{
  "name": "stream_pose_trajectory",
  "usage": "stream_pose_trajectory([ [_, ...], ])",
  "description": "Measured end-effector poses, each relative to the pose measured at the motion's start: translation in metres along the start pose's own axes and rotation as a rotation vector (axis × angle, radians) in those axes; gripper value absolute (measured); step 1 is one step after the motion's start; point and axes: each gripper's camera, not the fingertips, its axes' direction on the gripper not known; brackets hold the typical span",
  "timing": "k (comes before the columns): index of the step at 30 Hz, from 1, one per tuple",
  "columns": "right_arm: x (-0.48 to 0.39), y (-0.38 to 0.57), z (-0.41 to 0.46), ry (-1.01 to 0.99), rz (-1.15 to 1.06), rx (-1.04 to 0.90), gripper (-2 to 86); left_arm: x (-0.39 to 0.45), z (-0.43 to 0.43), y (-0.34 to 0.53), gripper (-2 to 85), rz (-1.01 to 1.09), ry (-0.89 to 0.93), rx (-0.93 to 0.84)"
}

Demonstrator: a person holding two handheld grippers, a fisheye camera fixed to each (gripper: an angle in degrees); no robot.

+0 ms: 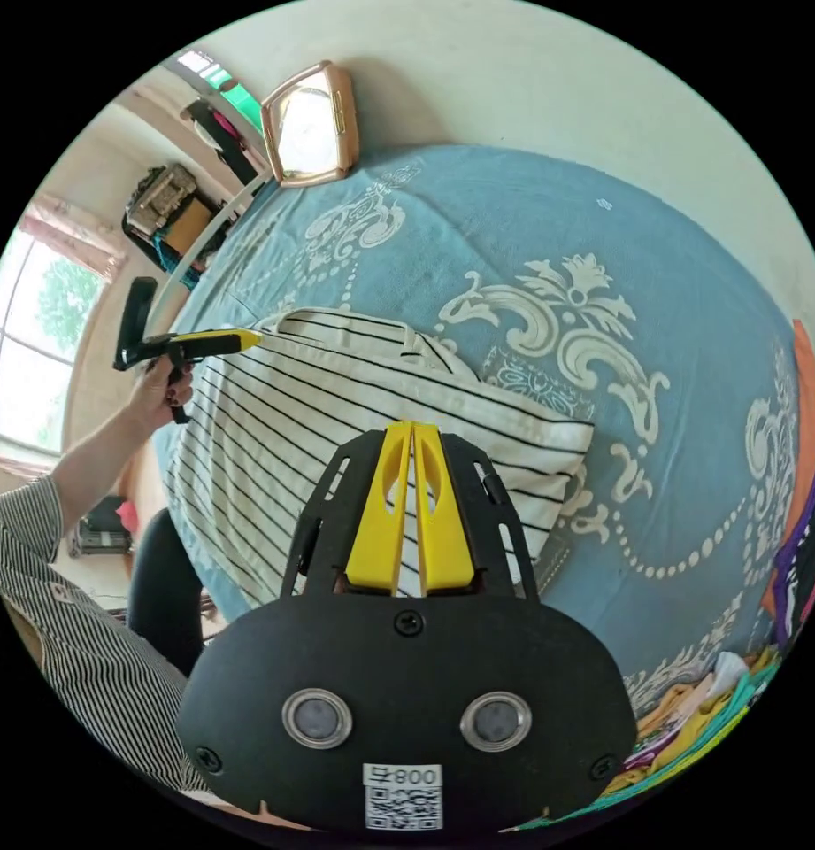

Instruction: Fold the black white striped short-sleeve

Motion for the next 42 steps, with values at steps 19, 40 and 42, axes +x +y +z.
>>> stream_pose_trajectory([
  [19, -0.077, -0.009, -0.022, 0.205, 0.036, 0.035, 0.0, 0.019, -0.039, 0.041, 0.2, -0.007, -0.153, 0.048],
  [40, -0.047, 0.122, -0.107, 0.255, 0.218, 0.148, 0.0, -0.002, -0.17, 0.183, 0.2, -0.128, -0.337, 0.101],
  [42, -0.03, 0.126, -0.096, 0.23, 0.258, 0.081, 0.0, -0.01, -0.169, 0.187, 0.2, -0.147, -0.354, 0.057],
])
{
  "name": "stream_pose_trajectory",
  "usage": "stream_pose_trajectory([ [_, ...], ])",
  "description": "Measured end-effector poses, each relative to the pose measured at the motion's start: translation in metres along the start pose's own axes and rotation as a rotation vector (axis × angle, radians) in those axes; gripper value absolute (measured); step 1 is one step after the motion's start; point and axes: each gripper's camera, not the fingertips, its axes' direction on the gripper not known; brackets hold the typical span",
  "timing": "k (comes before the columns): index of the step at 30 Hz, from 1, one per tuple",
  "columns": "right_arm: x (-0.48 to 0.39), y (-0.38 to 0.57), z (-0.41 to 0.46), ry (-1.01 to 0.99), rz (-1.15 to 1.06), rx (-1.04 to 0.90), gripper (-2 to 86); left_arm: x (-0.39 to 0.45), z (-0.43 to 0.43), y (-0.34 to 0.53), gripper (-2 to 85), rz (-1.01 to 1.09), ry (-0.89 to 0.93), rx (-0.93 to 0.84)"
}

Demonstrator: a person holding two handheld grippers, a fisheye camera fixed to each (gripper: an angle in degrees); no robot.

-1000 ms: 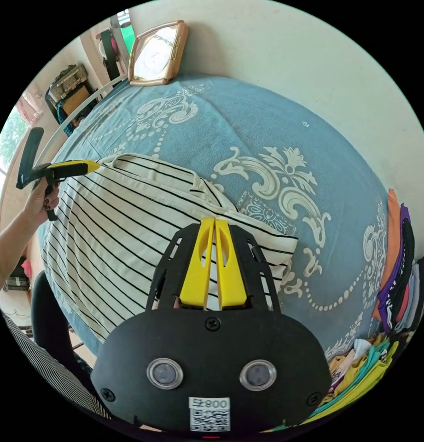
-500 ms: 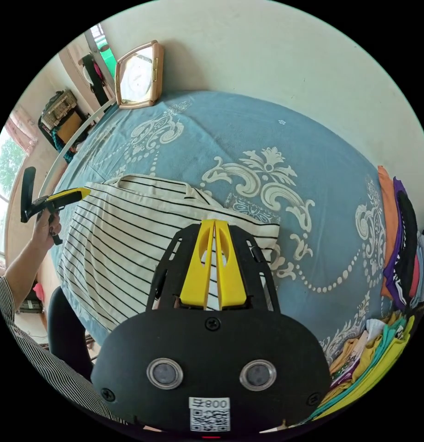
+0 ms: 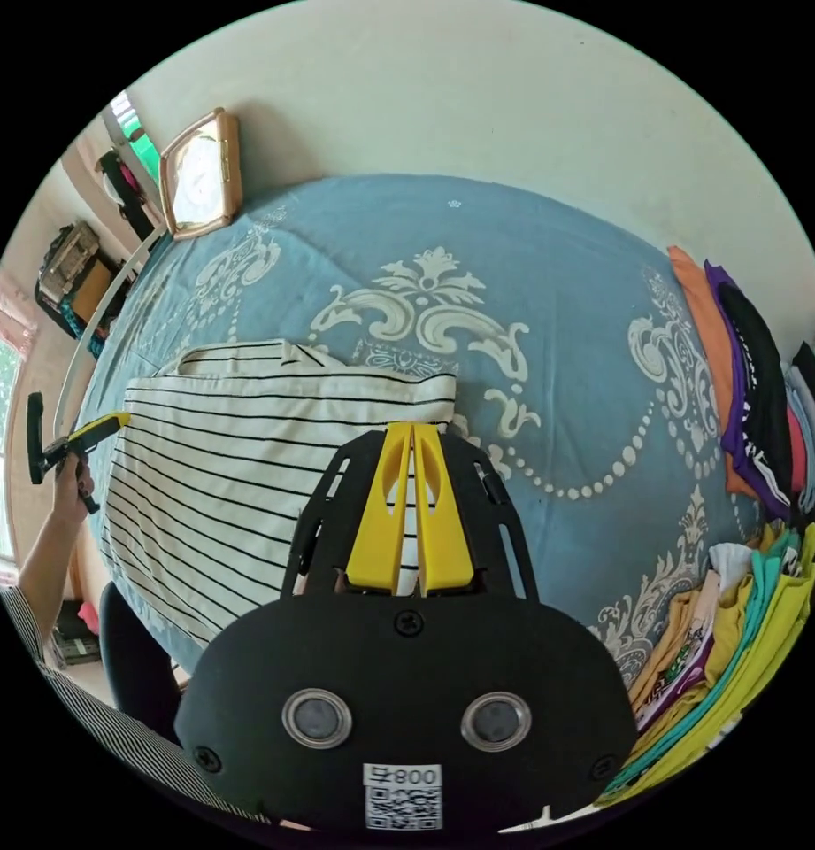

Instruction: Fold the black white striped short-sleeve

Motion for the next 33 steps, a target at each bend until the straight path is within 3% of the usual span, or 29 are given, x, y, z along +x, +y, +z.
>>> stream_pose_trajectory([
  [8, 0.033, 0.054, -0.032, -0.08, 0.01, 0.049, 0.0, -0.035, -0.066, 0.056, 1.6, -0.033, 0.15, 0.031],
  [17, 0.098, 0.203, -0.051, -0.314, 0.158, 0.003, 0.1, -0.081, -0.107, 0.175, 6.6, -0.217, 0.405, -0.054],
  [25, 0.132, 0.275, -0.044, -0.483, 0.241, -0.011, 0.5, -0.089, -0.136, 0.192, 1.5, -0.234, 0.397, -0.102],
  [33, 0.12, 0.294, -0.018, -0.35, 0.137, -0.11, 0.1, -0.099, -0.159, 0.201, 0.8, -0.295, 0.377, -0.13],
])
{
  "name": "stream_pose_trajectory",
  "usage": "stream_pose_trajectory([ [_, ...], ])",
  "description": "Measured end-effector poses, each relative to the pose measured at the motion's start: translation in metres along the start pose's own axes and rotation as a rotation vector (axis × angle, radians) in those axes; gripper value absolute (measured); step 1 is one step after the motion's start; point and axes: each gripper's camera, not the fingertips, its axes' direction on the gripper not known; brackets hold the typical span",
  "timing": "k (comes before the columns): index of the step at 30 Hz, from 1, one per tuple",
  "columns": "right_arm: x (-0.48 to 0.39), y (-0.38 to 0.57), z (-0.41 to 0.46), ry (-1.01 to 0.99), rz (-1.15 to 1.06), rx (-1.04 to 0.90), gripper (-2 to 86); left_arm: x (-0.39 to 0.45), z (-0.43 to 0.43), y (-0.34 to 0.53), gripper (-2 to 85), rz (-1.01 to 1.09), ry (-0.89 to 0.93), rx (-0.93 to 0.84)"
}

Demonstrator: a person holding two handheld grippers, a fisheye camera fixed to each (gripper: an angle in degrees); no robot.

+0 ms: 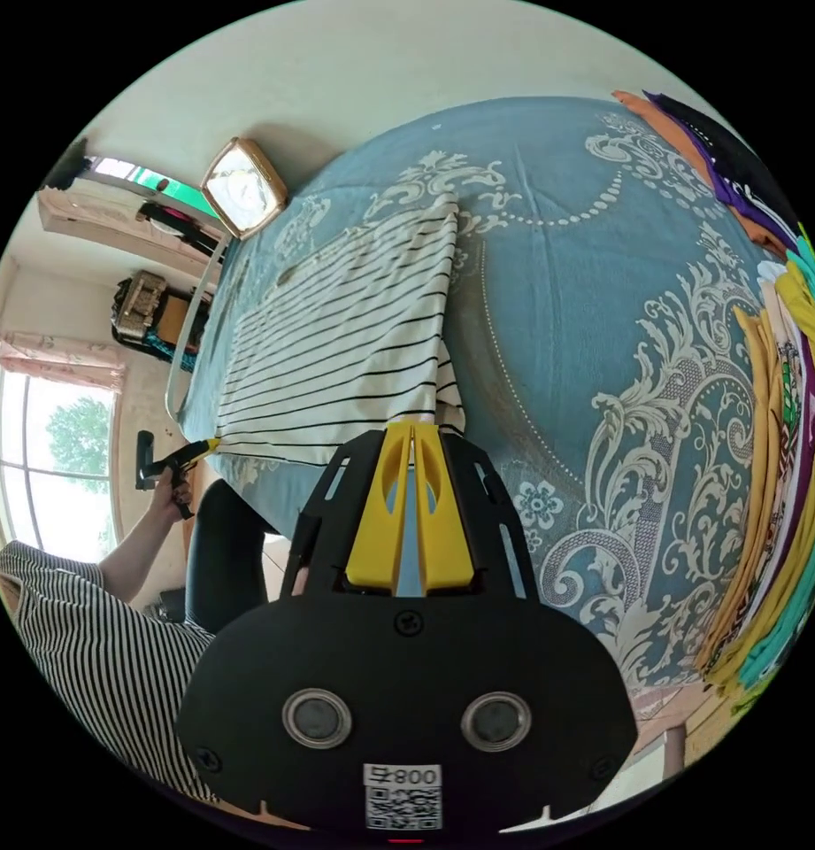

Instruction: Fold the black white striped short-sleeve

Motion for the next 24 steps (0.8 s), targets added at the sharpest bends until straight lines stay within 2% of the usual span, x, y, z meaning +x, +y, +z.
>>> stream_pose_trajectory([
  [2, 0.01, 0.004, 0.013, 0.04, 0.022, -0.05, 0.0, 0.005, -0.007, 0.002, 0.8, -0.015, 0.008, 0.006],
  [4, 0.02, 0.014, 0.007, -0.033, 0.031, 0.003, 0.0, 0.011, -0.015, 0.004, 0.8, -0.017, 0.011, 0.013],
  [9, 0.026, 0.04, -0.002, -0.005, 0.01, 0.062, 0.0, 0.043, -0.041, 0.008, 1.0, 0.041, -0.013, 0.026],
  [12, 0.04, 0.047, 0.02, -0.007, 0.043, -0.023, -0.1, 0.061, -0.05, 0.008, 1.0, 0.033, -0.043, 0.018],
  [15, 0.048, 0.055, 0.016, -0.058, 0.071, 0.025, 0.0, 0.081, -0.063, 0.01, 0.8, 0.014, -0.054, 0.052],
  [19, 0.036, 0.069, 0.007, 0.035, 0.02, 0.099, 0.1, 0.128, -0.089, 0.017, 0.4, 0.077, -0.128, 0.131],
  [24, 0.048, 0.076, 0.047, 0.05, 0.028, -0.017, 0.2, 0.167, -0.072, 0.005, 0.3, 0.072, -0.129, 0.019],
])
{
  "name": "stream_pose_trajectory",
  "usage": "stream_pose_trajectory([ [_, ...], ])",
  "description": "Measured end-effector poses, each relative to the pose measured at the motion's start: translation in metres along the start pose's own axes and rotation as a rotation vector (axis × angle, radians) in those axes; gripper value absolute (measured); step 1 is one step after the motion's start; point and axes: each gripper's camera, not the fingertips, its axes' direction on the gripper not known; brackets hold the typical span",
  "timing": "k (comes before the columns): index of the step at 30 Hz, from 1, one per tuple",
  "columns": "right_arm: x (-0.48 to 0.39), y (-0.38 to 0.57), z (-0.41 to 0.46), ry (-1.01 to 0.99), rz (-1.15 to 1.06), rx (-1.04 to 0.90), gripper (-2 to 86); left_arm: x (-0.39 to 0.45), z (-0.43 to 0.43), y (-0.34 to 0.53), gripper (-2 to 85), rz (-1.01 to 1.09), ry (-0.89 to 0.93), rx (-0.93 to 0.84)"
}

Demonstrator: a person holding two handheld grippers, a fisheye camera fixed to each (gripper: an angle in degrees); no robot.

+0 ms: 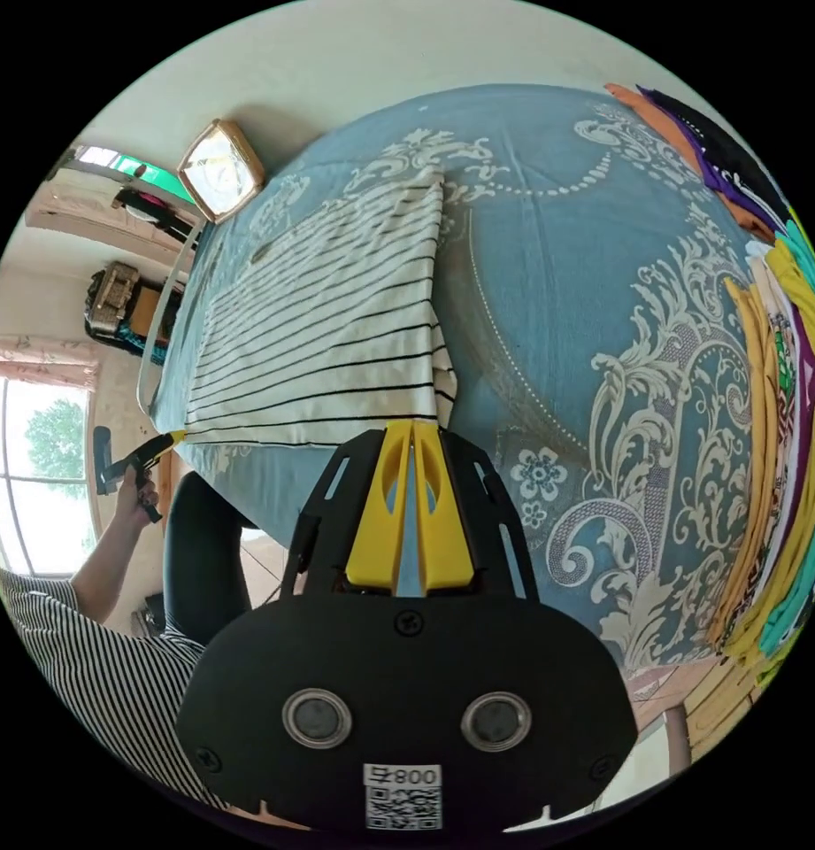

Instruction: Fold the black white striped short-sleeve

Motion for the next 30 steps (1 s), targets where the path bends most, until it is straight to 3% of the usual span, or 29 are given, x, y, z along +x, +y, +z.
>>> stream_pose_trajectory([
  [10, 0.049, 0.042, -0.011, -0.145, 0.156, 0.144, 3.7, 0.112, -0.03, -0.011, 1.5, 0.078, 0.018, 0.005],
  [15, 0.064, 0.04, 0.01, -0.235, 0.179, 0.123, 6.6, 0.217, -0.026, -0.022, 3.5, 0.296, 0.062, -0.046],
  [22, 0.083, 0.036, 0.036, -0.318, 0.209, 0.107, 3.6, 0.384, 0.008, -0.045, 4.9, 0.568, 0.163, -0.149],
  [30, 0.09, 0.033, 0.034, -0.502, 0.179, 0.179, 1.6, 0.574, 0.041, -0.05, 7.7, 0.911, 0.086, -0.168],
])
